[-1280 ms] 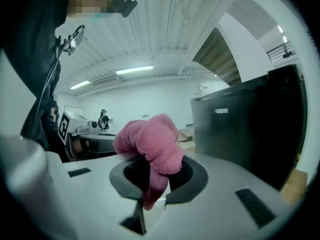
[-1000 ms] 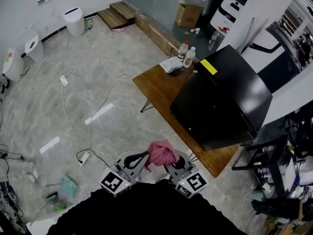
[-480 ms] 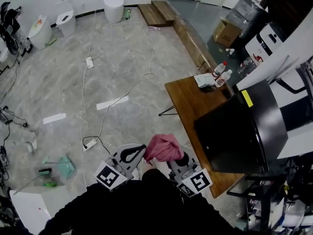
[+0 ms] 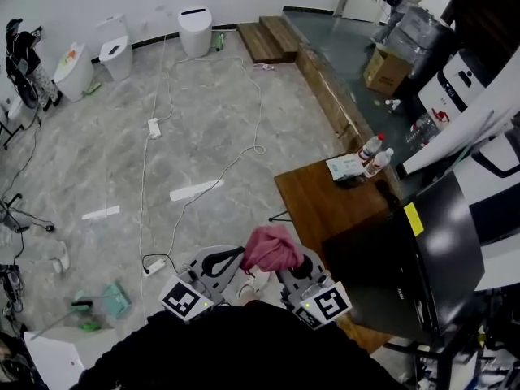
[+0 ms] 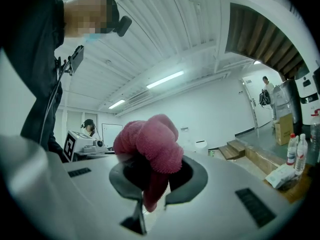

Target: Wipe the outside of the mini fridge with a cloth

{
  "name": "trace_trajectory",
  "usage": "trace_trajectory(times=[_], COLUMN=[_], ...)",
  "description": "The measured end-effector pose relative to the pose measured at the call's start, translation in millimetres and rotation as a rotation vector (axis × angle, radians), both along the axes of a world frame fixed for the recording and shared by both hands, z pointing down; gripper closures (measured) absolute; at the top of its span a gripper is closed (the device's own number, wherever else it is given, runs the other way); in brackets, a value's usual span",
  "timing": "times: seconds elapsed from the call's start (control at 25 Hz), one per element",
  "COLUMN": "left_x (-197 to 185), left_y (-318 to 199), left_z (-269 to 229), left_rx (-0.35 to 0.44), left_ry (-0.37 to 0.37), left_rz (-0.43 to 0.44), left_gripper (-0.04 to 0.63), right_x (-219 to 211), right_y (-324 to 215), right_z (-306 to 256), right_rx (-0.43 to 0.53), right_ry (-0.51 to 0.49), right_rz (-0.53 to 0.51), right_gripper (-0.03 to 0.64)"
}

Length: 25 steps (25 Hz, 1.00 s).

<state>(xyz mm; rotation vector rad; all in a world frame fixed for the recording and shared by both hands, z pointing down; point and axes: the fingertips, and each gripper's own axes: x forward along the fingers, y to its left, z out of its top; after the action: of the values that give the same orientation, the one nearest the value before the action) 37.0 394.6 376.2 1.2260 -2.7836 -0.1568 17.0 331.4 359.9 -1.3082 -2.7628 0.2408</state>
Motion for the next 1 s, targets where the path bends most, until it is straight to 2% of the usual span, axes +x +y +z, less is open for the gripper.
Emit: trace_trajectory(times=[0.24,0.4,0.52,0.76,1.0], left_x=[-87,-121,-143,-187,-255], left_y=[-51,-80,-96,-129,-153], left_z=[-18,-20,-16,-24,-10], left_rx=[-0.01,-0.021,-0.03,-0.028,-0.042], left_ry=[-0.025,-0.057,-0.052,-0.107,-0.084], left_rz=[0.038,0.062,0.07,0.143,0.249], left_gripper=[0.59,0.59,0.589,0.59,0.59], right_x=[-74,-105,-129,-162,-215], right_y=[-46,-72,-87,-107,-134], right_z=[-14,-10,-9,-8,4], right_rx=[-0.017,-0.022,-0.034,-0.038,-0.064], right_ry=[-0.039,-0.043,-0.034,-0.024,0.01], right_rz=[0.063,0.093,0.118,0.177,0.32], right_gripper=[0.566,0.566,0.566,0.566,0.566])
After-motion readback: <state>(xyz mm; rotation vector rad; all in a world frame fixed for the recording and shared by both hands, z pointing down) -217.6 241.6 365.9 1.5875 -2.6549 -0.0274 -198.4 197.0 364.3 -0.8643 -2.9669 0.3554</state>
